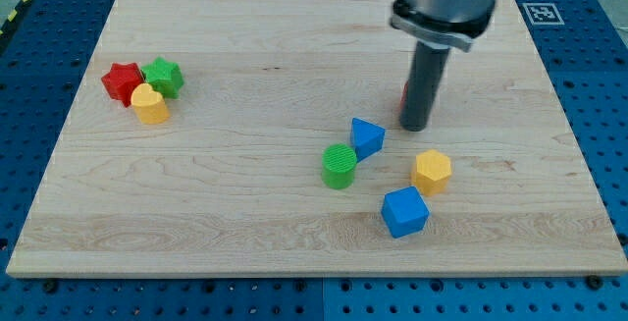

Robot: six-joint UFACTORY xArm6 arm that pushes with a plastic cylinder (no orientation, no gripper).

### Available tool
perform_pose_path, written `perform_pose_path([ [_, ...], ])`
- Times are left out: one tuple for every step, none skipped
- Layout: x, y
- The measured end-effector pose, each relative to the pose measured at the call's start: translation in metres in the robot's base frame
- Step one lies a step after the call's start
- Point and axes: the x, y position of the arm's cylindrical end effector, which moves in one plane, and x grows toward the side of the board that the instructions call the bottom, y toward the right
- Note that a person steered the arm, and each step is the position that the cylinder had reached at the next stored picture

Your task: Push the yellow hexagon slightly right

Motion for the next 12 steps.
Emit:
perform_pose_path([
  [0.013,0.021],
  [0.023,0.015],
  [0.023,-0.008],
  [0.023,-0.030],
  [0.028,-0.044],
  [0.048,-0.044],
  [0.065,-0.044],
  [0.073,-0.040],
  [0.083,-0.031],
  [0.084,-0.015],
  [0.084,0.001],
  [0.084,0.019],
])
